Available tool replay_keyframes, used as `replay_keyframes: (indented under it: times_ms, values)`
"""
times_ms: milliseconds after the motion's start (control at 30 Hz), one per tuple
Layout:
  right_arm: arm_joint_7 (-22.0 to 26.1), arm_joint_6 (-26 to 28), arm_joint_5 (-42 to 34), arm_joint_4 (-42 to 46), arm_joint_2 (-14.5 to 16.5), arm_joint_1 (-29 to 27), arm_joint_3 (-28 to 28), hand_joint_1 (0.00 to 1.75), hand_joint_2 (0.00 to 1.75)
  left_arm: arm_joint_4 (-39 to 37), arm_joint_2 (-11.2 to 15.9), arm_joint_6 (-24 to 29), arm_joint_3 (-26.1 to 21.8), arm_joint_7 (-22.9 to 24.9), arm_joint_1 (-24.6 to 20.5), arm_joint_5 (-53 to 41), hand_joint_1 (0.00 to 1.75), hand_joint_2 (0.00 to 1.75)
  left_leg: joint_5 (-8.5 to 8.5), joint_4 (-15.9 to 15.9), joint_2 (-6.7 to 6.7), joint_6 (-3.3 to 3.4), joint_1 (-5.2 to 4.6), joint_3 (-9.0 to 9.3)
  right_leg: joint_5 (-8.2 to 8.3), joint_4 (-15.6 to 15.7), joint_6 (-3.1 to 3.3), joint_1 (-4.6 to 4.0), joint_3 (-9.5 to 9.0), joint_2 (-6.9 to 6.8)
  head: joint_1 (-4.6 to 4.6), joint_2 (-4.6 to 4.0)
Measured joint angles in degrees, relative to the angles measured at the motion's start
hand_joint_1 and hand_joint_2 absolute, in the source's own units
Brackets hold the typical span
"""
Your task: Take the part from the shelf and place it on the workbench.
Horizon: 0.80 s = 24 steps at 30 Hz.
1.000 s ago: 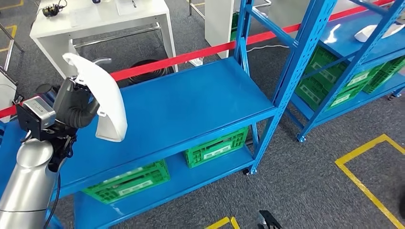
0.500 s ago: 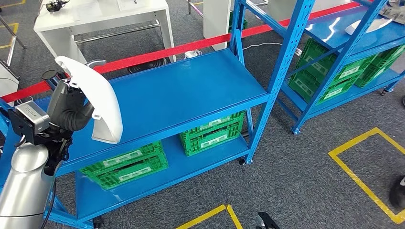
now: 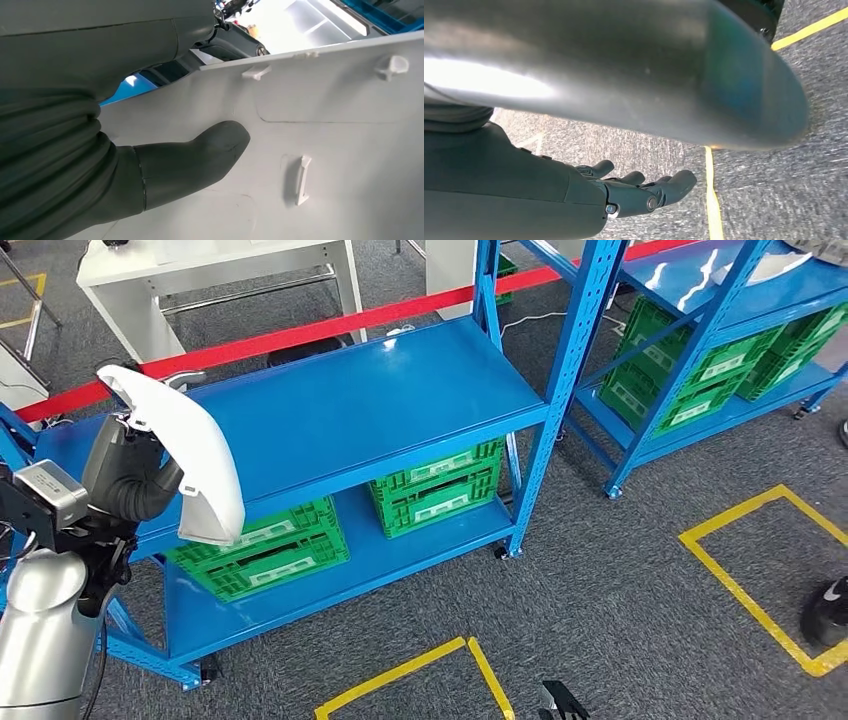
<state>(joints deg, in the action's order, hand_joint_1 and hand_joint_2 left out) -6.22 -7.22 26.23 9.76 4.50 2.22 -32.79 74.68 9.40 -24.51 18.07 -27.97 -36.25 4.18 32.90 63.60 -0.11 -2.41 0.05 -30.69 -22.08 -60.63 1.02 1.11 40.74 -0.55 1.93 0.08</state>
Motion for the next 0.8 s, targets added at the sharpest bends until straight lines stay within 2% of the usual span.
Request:
replay_keyframes:
  times_ms: [33, 67, 100, 133, 167, 200, 267, 300, 333, 367, 400, 433, 467, 500, 533, 567, 600, 633, 667, 700, 733, 767, 800]
  values:
    - [-0.11, 0.02, -0.14, 0.01, 0.01, 0.02, -0.03, 0.0, 0.0, 0.37, -0.04, 0.02, -0.05, 0.11, 0.0, -0.19, 1.75, 1.75, -0.21, -4.56, -0.05, 0.52, -0.25, 3.54, 1.27, 0.33, -0.5, 0.09, 0.64, 0.0, -0.04, 0.0]
    - [-0.2, 0.02, -0.26, 0.01, 0.05, -0.02, -0.06, 0.0, 0.0, 0.5, -0.08, 0.04, -0.09, 0.18, 0.0, -0.28, 1.75, 1.75, -0.27, -5.67, -0.06, 0.97, -0.55, 3.79, 2.1, 0.87, -0.97, 0.19, 0.62, 0.03, -0.1, 0.0]
    - [-0.3, 0.02, -0.38, 0.0, 0.09, -0.1, -0.11, 0.0, 0.0, 0.5, -0.1, 0.06, -0.13, 0.25, 0.05, -0.39, 1.75, 1.75, -1.11, -5.82, -0.02, 1.54, -0.59, 3.26, 2.84, 1.44, -1.4, 0.35, 0.61, 0.08, -0.22, 0.0]
    - [-0.37, 0.01, -0.47, -0.01, 0.12, -0.19, -0.2, 0.0, 0.0, 0.49, -0.22, 0.07, -0.14, 0.31, 0.07, -0.5, 1.75, 1.75, -1.92, -6.16, 0.08, 2.08, -0.58, 2.83, 2.69, 1.6, -1.75, 0.47, 0.84, 0.17, -0.39, 0.0]
    - [-0.44, 0.01, -0.5, -0.01, 0.17, -0.31, -0.3, 0.0, 0.0, 0.47, -0.33, 0.07, -0.16, 0.35, 0.11, -0.56, 1.75, 1.75, -2.88, -6.46, 0.19, 2.65, -0.49, 2.25, 1.26, 0.88, -2.02, 0.49, 1.3, 0.25, -0.4, 0.0]
    - [-0.5, 0.01, -0.51, -0.02, 0.2, -0.4, -0.41, 0.0, 0.0, 0.46, -0.45, 0.07, -0.18, 0.39, 0.15, -0.61, 1.75, 1.75, -3.88, -6.69, 0.31, 3.08, -0.37, 1.51, -1.49, -1.22, -2.22, 0.49, 2.04, 0.33, -0.4, 0.0]
    - [-0.58, 0.01, -0.52, -0.02, 0.25, -0.4, -0.62, 0.0, 0.0, 0.44, -0.58, 0.07, -0.21, 0.43, 0.24, -0.62, 1.75, 1.75, -5.59, -6.61, 0.36, 3.54, -0.44, -0.44, -7.84, -8.29, -2.52, 0.42, 3.67, 0.41, -0.31, 0.01]
    - [-0.6, 0.02, -0.53, -0.02, 0.26, -0.35, -0.72, 0.0, 0.0, 0.41, -0.62, 0.07, -0.21, 0.45, 0.33, -0.63, 1.75, 1.75, -6.39, -6.45, 0.36, 3.55, -0.49, -1.59, -9.51, -11.97, -2.64, 0.38, 4.15, 0.42, -0.3, 0.0]
    - [-0.64, 0.03, -0.54, -0.02, 0.25, -0.3, -0.81, 0.0, 0.0, 0.39, -0.65, 0.07, -0.21, 0.45, 0.45, -0.63, 1.75, 1.75, -7.12, -6.23, 0.37, 3.52, -0.52, -2.76, -9.64, -14.39, -2.7, 0.33, 3.99, 0.43, -0.3, 0.0]
    - [-0.7, 0.04, -0.55, -0.02, 0.22, -0.27, -0.88, 0.0, 0.0, 0.38, -0.67, 0.07, -0.21, 0.45, 0.58, -0.63, 1.75, 1.75, -7.83, -5.9, 0.36, 3.4, -0.51, -4.02, -8.6, -15.08, -2.71, 0.29, 2.85, 0.43, -0.29, 0.0]
    - [-0.74, 0.05, -0.56, -0.01, 0.19, -0.26, -0.92, 0.0, 0.0, 0.38, -0.66, 0.07, -0.22, 0.45, 0.68, -0.63, 1.75, 1.75, -8.45, -5.52, 0.36, 3.23, -0.46, -5.2, -7.2, -13.91, -2.68, 0.27, 0.82, 0.43, -0.29, 0.0]
    - [-0.76, 0.05, -0.55, -0.01, 0.15, -0.22, -0.93, 0.0, 0.0, 0.39, -0.64, 0.07, -0.24, 0.44, 0.75, -0.63, 1.75, 1.75, -9.01, -5.02, 0.36, 3.01, -0.42, -6.27, -6.62, -10.87, -2.6, 0.26, -2.23, 0.43, -0.28, 0.01]
    - [-0.71, 0.05, -0.5, 0.0, 0.13, -0.16, -0.93, 0.0, 0.0, 0.44, -0.6, 0.07, -0.27, 0.39, 0.78, -0.63, 1.75, 1.75, -9.46, -4.49, 0.34, 2.75, -0.45, -7.23, -7.17, -6.72, -2.41, 0.15, -5.61, 0.45, -0.24, 0.01]
    - [-0.57, 0.05, -0.46, 0.01, 0.1, -0.12, -0.93, 0.0, 0.0, 0.49, -0.52, 0.07, -0.32, 0.33, 0.8, -0.64, 1.75, 1.75, -9.84, -4.1, 0.37, 2.41, -0.5, -7.8, -8.21, -3.42, -2.08, 0.03, -8.04, 0.51, -0.22, 0.01]
    - [-0.41, 0.05, -0.4, 0.01, 0.1, -0.09, -0.93, 0.0, 0.0, 0.53, -0.44, 0.07, -0.36, 0.24, 0.82, -0.64, 1.75, 1.75, -10.25, -3.85, 0.4, 2.06, -0.54, -8.13, -9.35, -0.98, -1.69, -0.1, -9.67, 0.57, -0.18, 0.01]
    - [-0.26, 0.05, -0.34, 0.01, 0.09, -0.11, -0.93, 0.0, 0.0, 0.55, -0.35, 0.08, -0.38, 0.16, 0.84, -0.64, 1.75, 1.75, -10.69, -3.85, 0.41, 1.7, -0.56, -8.26, -9.79, 0.07, -1.23, -0.29, -10.13, 0.63, -0.15, 0.01]
    - [-0.16, 0.04, -0.27, 0.01, 0.1, -0.18, -0.93, 0.0, 0.0, 0.53, -0.26, 0.1, -0.39, 0.09, 0.88, -0.64, 1.75, 1.75, -11.19, -4.0, 0.42, 1.32, -0.49, -8.29, -9.34, 0.07, -0.75, -0.3, -9.76, 0.6, -0.14, 0.01]
    - [-0.08, 0.01, -0.16, 0.01, 0.11, -0.18, -0.93, 0.0, 0.0, 0.51, -0.12, 0.12, -0.39, -0.01, 0.93, -0.63, 1.75, 1.75, -11.15, -3.96, 0.37, 0.97, -0.36, -8.5, -8.78, 0.24, -0.29, -0.26, -9.44, 0.47, -0.14, 0.0]
    - [-0.02, -0.02, -0.03, 0.01, 0.11, -0.18, -0.93, 0.0, 0.0, 0.47, 0.11, 0.14, -0.39, -0.1, 0.97, -0.63, 1.75, 1.75, -10.08, -3.34, 0.31, 0.58, -0.24, -8.91, -8.08, 0.42, 0.2, -0.2, -8.93, 0.33, -0.19, 0.0]
    - [0.05, -0.05, 0.1, 0.01, 0.1, -0.17, -0.93, 0.0, 0.0, 0.45, 0.42, 0.15, -0.4, -0.23, 1.01, -0.6, 1.75, 1.75, -7.94, -1.76, 0.26, 0.19, -0.1, -9.57, -7.3, 0.58, 0.57, -0.1, -8.27, 0.2, -0.26, 0.0]
    - [0.13, -0.13, 0.21, 0.01, 0.09, -0.17, -0.93, 0.0, 0.0, 0.4, 0.73, 0.16, -0.42, -0.39, 1.03, -0.54, 1.75, 1.75, -4.9, 0.91, 0.24, -0.18, 0.04, -10.38, -6.58, 0.63, 0.78, -0.07, -7.53, 0.12, -0.34, 0.0]
    - [0.2, -0.26, 0.31, 0.01, 0.07, -0.2, -0.93, 0.0, 0.0, 0.32, 1.01, 0.16, -0.44, -0.57, 1.06, -0.45, 1.75, 1.75, -1.92, 4.42, 0.24, -0.52, 0.14, -11.2, -5.85, 0.63, 0.86, -0.07, -6.65, 0.12, -0.39, 0.01]
    - [0.27, -0.45, 0.37, 0.01, 0.07, -0.24, -0.93, 0.0, 0.0, 0.21, 1.2, 0.16, -0.45, -0.76, 1.09, -0.36, 1.75, 1.75, 0.03, 7.99, 0.24, -0.75, 0.23, -11.78, -5.1, 0.61, 0.83, -0.07, -5.73, 0.09, -0.41, 0.0]
